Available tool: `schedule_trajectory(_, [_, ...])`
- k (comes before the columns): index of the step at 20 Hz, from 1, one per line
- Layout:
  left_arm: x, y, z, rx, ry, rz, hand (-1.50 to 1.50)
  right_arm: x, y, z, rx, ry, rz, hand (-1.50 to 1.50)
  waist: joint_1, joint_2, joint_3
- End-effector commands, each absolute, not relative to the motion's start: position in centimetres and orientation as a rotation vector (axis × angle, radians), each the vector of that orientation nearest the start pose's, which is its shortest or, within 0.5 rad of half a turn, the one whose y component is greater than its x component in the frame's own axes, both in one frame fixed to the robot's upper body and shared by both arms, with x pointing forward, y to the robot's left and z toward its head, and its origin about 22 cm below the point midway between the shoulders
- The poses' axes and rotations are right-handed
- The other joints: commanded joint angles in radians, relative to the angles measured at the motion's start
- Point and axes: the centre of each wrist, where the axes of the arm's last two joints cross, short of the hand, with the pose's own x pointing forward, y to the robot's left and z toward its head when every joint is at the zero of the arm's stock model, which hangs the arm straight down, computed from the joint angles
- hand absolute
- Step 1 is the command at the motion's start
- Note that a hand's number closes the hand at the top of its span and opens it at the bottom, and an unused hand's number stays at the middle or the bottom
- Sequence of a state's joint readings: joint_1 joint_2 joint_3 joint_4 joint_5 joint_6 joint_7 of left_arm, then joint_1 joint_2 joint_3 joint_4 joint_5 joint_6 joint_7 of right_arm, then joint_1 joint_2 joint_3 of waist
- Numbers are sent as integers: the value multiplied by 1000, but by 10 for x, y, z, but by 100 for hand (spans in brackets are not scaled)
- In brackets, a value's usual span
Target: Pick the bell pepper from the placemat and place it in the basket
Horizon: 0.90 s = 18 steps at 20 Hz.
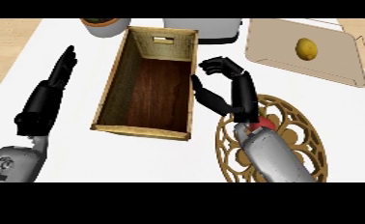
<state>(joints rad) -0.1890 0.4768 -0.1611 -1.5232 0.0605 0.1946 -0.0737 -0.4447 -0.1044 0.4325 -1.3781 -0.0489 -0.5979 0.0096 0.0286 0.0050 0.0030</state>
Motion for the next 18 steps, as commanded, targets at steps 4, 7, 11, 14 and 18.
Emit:
schedule_trajectory(4, [292,294,71,281,-1712,-403,0,328,-44,50,-544,-1858,180,-150,-4,-6,-10])
schedule_trajectory(7, [282,289,64,312,-1701,-394,0,348,-86,30,-794,-1700,318,-150,-22,-30,-16])
schedule_trajectory(11, [283,295,60,317,-1685,-389,0,382,-121,52,-984,-1455,551,-150,-44,-39,-24])
schedule_trajectory(14, [286,299,66,326,-1685,-386,0,388,-115,61,-1026,-1232,794,-150,-43,-42,-22])
schedule_trajectory(18, [285,299,62,311,-1678,-383,0,392,-78,94,-1002,-986,1009,-150,-32,-39,-17])
